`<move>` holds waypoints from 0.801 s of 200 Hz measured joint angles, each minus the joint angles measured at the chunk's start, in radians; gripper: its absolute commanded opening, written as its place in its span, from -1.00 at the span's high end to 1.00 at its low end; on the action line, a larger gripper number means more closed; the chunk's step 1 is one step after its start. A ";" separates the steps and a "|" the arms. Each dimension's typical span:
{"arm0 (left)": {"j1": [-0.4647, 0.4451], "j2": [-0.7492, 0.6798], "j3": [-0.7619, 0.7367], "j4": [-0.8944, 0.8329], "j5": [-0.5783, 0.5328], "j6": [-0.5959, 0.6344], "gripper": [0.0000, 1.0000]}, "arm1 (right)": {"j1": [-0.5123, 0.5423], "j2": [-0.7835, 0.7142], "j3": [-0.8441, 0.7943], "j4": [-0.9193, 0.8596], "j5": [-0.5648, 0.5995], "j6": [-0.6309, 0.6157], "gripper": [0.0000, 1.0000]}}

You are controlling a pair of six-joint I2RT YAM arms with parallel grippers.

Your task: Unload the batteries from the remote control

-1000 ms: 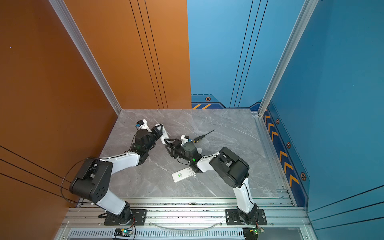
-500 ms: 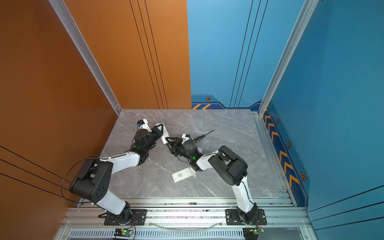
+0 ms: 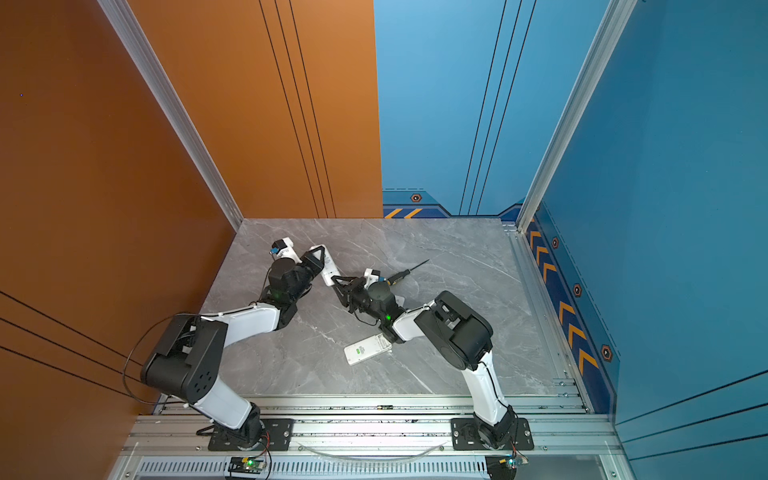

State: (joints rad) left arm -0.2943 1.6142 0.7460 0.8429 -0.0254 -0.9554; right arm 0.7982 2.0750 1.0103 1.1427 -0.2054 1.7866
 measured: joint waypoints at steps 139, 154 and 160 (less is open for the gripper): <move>0.006 0.000 0.000 -0.001 0.003 -0.014 1.00 | 0.002 -0.003 -0.030 0.038 0.001 0.011 0.79; 0.006 0.000 0.000 -0.001 0.004 -0.014 1.00 | 0.002 -0.006 -0.034 0.038 0.002 0.011 0.75; 0.006 0.000 0.000 -0.001 0.004 -0.014 1.00 | 0.002 -0.007 -0.035 0.039 0.002 0.012 0.74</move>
State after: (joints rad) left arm -0.2878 1.6142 0.7460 0.8421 -0.0216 -0.9691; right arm 0.8001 2.0682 0.9752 1.1816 -0.2035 1.7988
